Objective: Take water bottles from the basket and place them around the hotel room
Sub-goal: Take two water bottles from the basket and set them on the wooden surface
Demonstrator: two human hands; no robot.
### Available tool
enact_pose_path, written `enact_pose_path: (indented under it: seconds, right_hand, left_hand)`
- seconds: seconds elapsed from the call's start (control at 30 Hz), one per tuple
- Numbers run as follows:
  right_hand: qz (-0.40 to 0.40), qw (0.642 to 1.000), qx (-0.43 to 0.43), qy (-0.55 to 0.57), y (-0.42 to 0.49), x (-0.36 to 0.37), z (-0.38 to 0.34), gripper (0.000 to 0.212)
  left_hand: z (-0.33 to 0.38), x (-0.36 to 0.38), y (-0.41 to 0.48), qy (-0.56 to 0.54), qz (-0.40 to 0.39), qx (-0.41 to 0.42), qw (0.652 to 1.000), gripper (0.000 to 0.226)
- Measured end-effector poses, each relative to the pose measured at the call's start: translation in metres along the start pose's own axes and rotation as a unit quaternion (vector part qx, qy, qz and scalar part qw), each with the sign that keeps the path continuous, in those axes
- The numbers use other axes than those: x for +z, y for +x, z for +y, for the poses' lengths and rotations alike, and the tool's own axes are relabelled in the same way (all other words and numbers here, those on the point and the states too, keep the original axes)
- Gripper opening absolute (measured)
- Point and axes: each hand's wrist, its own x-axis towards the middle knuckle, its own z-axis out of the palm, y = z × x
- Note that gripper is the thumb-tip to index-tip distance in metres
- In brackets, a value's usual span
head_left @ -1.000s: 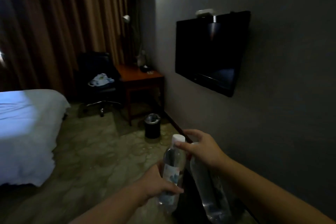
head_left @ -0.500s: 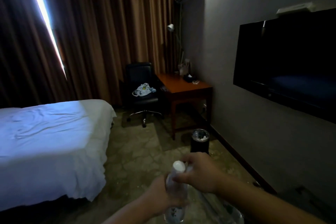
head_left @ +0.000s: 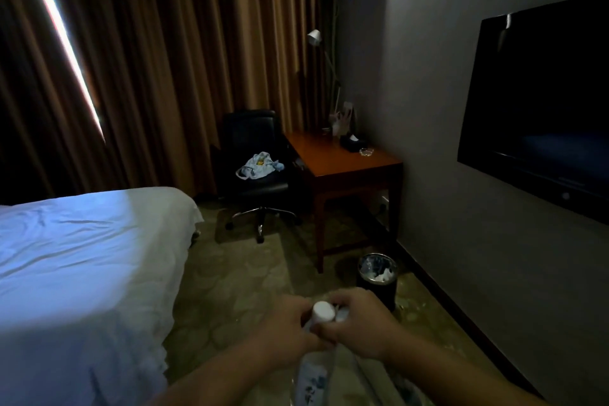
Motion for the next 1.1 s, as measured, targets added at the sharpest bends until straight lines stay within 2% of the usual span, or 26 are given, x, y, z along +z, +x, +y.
enact_pose_path:
  seconds: [0.07,0.17,0.27,0.33,0.47,0.63,0.77,0.9,0.97,1.1]
  right_hand:
    - [0.02,0.999,0.006,0.025,0.046,-0.014,0.021,0.054]
    - [0.049,0.998,0.019,0.04,0.11,-0.039,0.045,0.043]
    - [0.095,0.993,0.027,0.066,0.168,-0.071,0.063,0.044]
    - [0.097,0.992,0.036,0.066,0.205,-0.094,0.074,0.035]
    - [0.061,0.996,0.067,0.024,0.277,-0.124,0.103,0.016]
    - [0.093,0.991,0.098,0.001,0.379,-0.141,0.138,0.016]
    - [0.144,0.981,0.119,-0.049,0.47,-0.159,0.156,0.023]
    - [0.144,0.976,0.128,-0.105,0.552,-0.186,0.156,0.039]
    - [0.153,0.971,0.121,-0.136,0.589,-0.201,0.158,0.039]
    - [0.178,0.918,0.138,-0.326,0.653,-0.229,0.175,0.04]
  left_hand:
    - [-0.006,-0.007,0.055,0.018,0.012,-0.013,1.0,0.031]
    - [-0.016,-0.018,0.132,0.024,0.025,-0.029,0.999,0.032]
    - [-0.027,-0.035,0.2,0.015,0.063,-0.033,0.997,0.027]
    - [-0.035,-0.048,0.241,0.026,0.076,-0.026,0.996,0.031]
    - [-0.054,-0.076,0.326,0.027,0.032,0.0,0.999,0.03]
    - [-0.085,-0.119,0.441,0.023,0.005,0.017,1.0,0.028]
    - [-0.111,-0.157,0.542,0.021,-0.012,0.038,0.999,0.027]
    - [-0.121,-0.198,0.639,0.015,-0.03,0.048,0.998,0.026]
    - [-0.12,-0.214,0.683,0.017,-0.031,0.061,0.998,0.026]
    - [-0.117,-0.235,0.76,0.007,-0.033,0.077,0.996,0.025]
